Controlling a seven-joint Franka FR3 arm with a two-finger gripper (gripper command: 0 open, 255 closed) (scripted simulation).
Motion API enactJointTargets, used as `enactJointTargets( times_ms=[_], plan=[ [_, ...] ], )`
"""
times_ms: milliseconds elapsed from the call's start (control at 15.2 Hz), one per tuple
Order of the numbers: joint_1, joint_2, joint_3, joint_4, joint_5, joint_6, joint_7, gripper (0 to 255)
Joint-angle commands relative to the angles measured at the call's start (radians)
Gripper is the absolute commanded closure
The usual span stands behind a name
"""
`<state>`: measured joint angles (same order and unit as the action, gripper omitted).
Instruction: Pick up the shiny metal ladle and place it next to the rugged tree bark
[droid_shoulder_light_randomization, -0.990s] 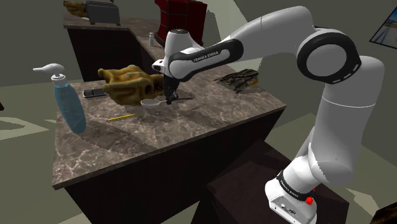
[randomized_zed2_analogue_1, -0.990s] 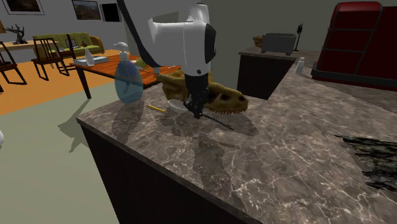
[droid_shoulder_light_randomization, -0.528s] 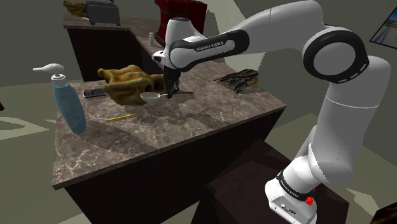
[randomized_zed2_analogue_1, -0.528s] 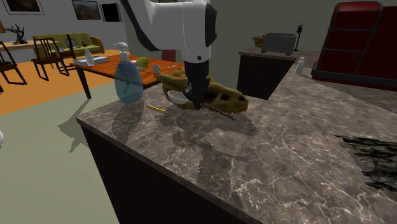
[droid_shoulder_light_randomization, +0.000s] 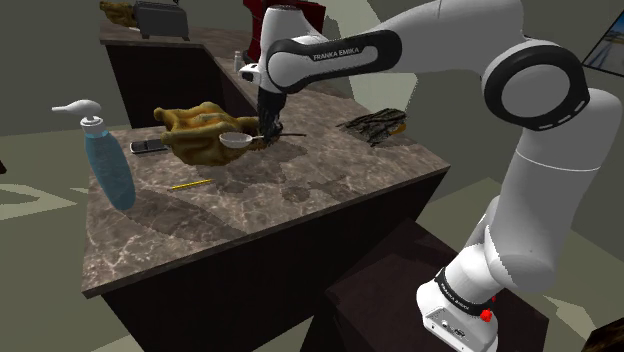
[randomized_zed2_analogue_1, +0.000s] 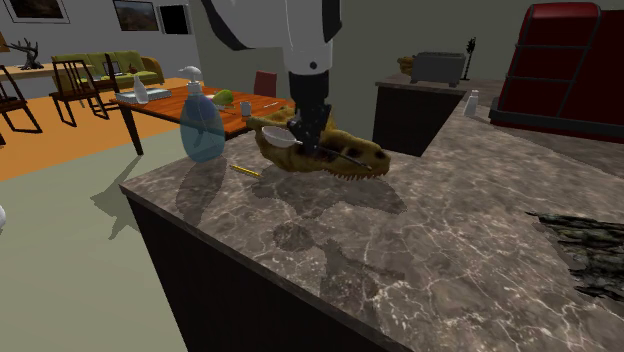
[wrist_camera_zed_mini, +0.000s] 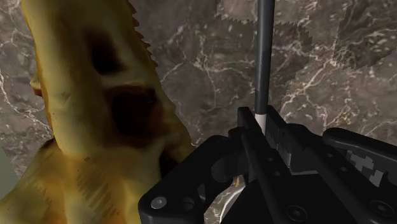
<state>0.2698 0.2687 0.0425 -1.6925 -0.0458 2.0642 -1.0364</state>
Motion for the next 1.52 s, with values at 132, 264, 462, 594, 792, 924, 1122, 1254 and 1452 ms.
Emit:
enactJointTargets(
  times_ms=[132,264,462,594,792,924,1122,1254,1452],
  plan=[
    [0.001,-0.009,0.001,0.040,0.001,-0.050,-0.001,255],
    [0.001,-0.014,0.001,0.061,0.002,-0.075,-0.002,255],
    [0.001,-0.018,0.001,0.096,0.003,-0.114,-0.003,255],
    [0.001,-0.020,0.001,0.120,0.003,-0.140,-0.004,255],
    [-0.027,-0.030,-0.013,0.110,0.012,-0.139,-0.049,255],
    [-0.055,-0.036,-0.029,0.102,0.020,-0.136,-0.094,255],
    [-0.097,-0.038,-0.052,0.099,0.033,-0.134,-0.162,255],
    [-0.125,-0.035,-0.067,0.103,0.042,-0.135,-0.208,255],
    [-0.167,-0.023,-0.090,0.120,0.056,-0.139,-0.275,255]
  ],
)
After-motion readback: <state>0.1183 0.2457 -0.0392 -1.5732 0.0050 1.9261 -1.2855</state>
